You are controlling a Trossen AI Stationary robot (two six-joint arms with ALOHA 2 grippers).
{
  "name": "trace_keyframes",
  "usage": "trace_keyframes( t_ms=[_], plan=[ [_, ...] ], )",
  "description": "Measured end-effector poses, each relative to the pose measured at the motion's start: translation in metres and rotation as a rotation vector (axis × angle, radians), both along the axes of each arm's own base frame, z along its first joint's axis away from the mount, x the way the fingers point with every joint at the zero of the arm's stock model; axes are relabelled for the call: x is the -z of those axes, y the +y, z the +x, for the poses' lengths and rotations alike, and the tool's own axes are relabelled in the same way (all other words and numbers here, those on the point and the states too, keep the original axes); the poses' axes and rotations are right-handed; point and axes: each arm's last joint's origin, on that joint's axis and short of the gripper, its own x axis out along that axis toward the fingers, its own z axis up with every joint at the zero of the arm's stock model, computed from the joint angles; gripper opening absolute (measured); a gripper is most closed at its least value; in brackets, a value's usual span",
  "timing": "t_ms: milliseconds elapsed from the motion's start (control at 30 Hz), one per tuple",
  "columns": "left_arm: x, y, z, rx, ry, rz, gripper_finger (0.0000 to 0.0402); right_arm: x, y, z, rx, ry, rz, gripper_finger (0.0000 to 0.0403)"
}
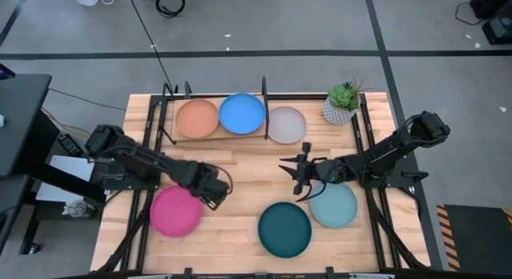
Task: Place and stack plates onto a shelf
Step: Stack the purple plate on top of the brown plate
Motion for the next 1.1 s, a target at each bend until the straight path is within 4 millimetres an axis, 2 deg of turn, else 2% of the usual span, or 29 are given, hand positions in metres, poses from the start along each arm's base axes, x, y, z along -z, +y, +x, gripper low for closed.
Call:
trace_keyframes(
  t_ms=[233, 433, 600, 900, 1000, 1100],
  plan=[
    [0.017, -0.038, -0.008, -0.164, 0.047, 0.000, 0.0153, -0.005, -0.009, 0.006, -0.122, -0.039, 0.005, 0.0107],
    [0.040, -0.063, -0.007, -0.197, 0.074, -0.001, 0.0153, -0.008, -0.013, 0.008, -0.195, -0.066, 0.032, 0.0107],
    [0.047, -0.070, -0.002, -0.191, 0.024, -0.005, 0.0153, -0.008, -0.013, 0.008, -0.193, -0.075, 0.052, 0.0107],
    [0.066, -0.078, -0.002, -0.160, 0.088, 0.000, 0.0151, -0.009, -0.005, 0.007, -0.222, -0.081, 0.064, 0.0107],
    [0.071, -0.081, 0.000, -0.115, 0.102, -0.018, 0.0133, -0.009, -0.004, 0.007, -0.226, -0.081, 0.064, 0.0107],
    [0.071, -0.081, 0.001, -0.063, 0.106, -0.018, 0.0088, -0.009, -0.004, 0.007, -0.224, -0.082, 0.070, 0.0107]
  ],
)
